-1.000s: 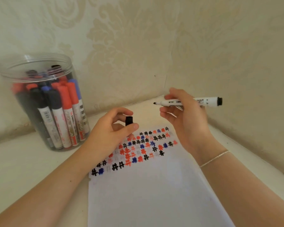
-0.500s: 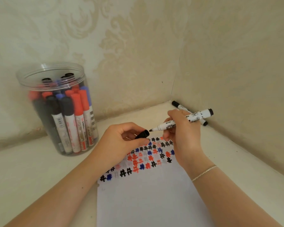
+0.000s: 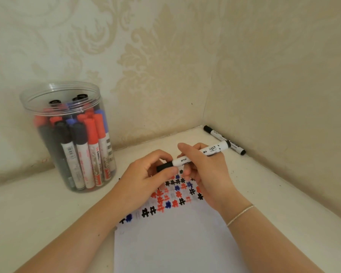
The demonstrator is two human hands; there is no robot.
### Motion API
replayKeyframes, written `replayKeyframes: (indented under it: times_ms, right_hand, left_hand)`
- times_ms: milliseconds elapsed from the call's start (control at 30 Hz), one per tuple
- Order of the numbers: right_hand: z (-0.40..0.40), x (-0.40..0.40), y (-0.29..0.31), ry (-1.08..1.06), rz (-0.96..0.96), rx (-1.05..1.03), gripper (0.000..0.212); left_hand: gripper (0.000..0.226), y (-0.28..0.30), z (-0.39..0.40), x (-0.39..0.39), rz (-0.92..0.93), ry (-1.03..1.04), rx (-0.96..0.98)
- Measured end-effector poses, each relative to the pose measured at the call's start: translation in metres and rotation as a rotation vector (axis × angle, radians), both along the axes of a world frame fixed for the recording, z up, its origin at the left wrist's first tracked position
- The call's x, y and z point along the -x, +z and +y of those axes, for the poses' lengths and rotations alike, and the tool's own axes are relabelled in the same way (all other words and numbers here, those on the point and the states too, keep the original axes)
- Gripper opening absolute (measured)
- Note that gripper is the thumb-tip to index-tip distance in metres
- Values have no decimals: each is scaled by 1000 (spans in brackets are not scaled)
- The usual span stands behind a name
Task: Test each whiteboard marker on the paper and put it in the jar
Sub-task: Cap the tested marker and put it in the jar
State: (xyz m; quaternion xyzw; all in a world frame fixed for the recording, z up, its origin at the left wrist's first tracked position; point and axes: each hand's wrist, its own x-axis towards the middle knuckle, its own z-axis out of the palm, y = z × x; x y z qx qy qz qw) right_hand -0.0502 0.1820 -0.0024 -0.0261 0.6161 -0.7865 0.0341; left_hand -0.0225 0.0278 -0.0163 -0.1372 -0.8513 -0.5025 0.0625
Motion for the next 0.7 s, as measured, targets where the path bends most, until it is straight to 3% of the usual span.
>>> replayKeyframes:
  times_ms: [133, 267, 367, 467, 567, 700]
  right_hand:
    - [0, -4, 7, 100, -11, 57, 22]
    - [10, 2, 15, -259, 66, 167, 32]
    - [9, 3, 12, -422, 260, -224, 41]
    - [-5, 0, 10, -344, 400, -549, 48]
    - [-14, 2, 16, -363, 512, -693, 46]
    - [-17, -1, 26, -342, 572, -757, 46]
  left_hand:
    - [25, 3, 2, -3, 32, -48, 38]
    - [19, 9, 1, -4, -9, 10, -95]
    - [25, 11, 4, -9, -25, 103, -147]
    - [43, 9, 5, -9, -108, 238, -318]
    - [52, 11, 8, -11, -198, 313, -483]
    - [62, 14, 13, -13, -211, 360, -567]
